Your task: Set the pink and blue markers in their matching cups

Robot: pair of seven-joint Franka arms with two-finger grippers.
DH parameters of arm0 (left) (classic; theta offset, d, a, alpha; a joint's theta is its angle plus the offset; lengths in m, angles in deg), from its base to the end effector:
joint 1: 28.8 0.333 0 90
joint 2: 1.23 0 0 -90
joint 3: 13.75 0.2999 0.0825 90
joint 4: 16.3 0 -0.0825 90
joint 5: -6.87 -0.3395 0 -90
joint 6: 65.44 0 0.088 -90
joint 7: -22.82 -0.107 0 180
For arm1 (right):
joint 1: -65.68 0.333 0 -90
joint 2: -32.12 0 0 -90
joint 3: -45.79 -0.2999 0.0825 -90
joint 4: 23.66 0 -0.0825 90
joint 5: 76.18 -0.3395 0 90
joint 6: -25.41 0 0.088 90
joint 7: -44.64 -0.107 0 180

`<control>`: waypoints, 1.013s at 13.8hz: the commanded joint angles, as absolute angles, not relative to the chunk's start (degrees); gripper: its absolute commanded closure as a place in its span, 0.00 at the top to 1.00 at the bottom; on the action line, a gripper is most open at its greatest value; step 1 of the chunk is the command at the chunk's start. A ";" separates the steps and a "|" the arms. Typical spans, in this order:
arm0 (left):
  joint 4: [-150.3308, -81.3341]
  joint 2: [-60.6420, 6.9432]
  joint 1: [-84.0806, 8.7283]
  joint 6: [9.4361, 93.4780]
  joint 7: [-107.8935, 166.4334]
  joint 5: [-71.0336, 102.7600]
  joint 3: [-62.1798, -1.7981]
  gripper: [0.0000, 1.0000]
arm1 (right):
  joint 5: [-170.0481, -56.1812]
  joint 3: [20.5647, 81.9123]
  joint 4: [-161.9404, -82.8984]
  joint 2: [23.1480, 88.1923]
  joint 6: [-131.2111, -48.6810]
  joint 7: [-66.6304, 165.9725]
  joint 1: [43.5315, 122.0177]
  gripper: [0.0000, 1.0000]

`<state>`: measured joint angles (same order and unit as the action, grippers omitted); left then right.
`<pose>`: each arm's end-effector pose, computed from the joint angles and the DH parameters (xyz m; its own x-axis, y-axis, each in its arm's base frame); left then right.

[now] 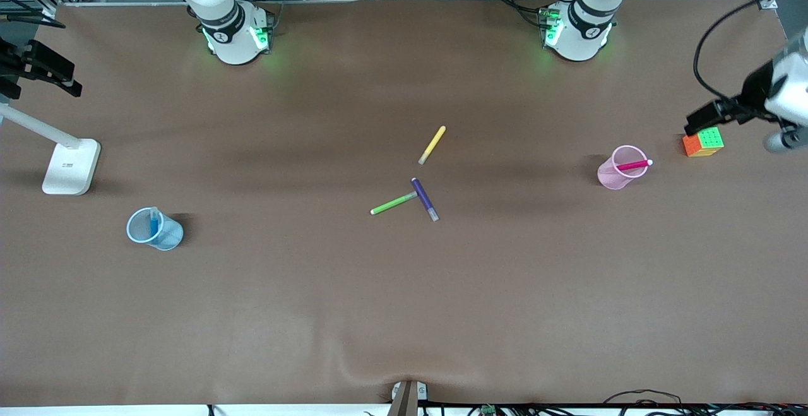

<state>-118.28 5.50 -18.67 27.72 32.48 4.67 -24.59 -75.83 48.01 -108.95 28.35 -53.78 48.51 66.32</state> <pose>0.4769 -0.0068 0.5806 0.9875 0.1553 -0.0280 0.1532 -0.9860 -0.0659 0.4696 -0.0145 0.6588 0.9984 0.0390 -0.0408 0.0391 -0.9992 0.0007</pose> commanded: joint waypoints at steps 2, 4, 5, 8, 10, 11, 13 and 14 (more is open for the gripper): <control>-122.73 11.69 -19.84 28.34 29.75 5.38 -24.38 1.00 | -75.21 48.25 -107.77 28.87 -52.99 48.77 66.73 1.00; -122.99 12.13 -20.36 27.90 30.03 5.38 -24.47 1.00 | -75.21 48.25 -107.86 28.87 -52.99 48.77 66.64 1.00; -122.82 12.13 -21.41 27.90 30.03 5.55 -24.39 1.00 | -75.21 48.25 -107.95 28.87 -52.99 48.77 66.56 1.00; -121.68 11.70 -23.44 27.19 32.22 5.64 -24.12 1.00 | -75.30 48.25 -107.95 28.87 -52.90 48.68 66.56 1.00; -119.05 11.08 -24.23 26.32 32.84 5.55 -23.77 1.00 | -75.30 48.25 -107.95 28.87 -52.90 48.60 66.56 1.00; -117.82 10.90 -24.32 25.36 32.93 5.03 -23.77 1.00 | -75.56 48.25 -107.95 28.87 -52.99 48.51 66.56 1.00; -116.32 10.73 -25.02 22.63 32.93 4.15 -23.86 1.00 | -76.62 48.34 -107.95 28.87 -52.99 48.24 66.56 1.00; -116.14 10.81 -25.02 22.10 32.84 4.15 -23.86 1.00 | -76.79 48.34 -107.95 28.87 -52.99 48.24 66.56 1.00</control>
<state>-117.95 10.95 -23.91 24.43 32.26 4.68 -24.50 -76.04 48.03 -108.95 28.41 -53.71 48.50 66.32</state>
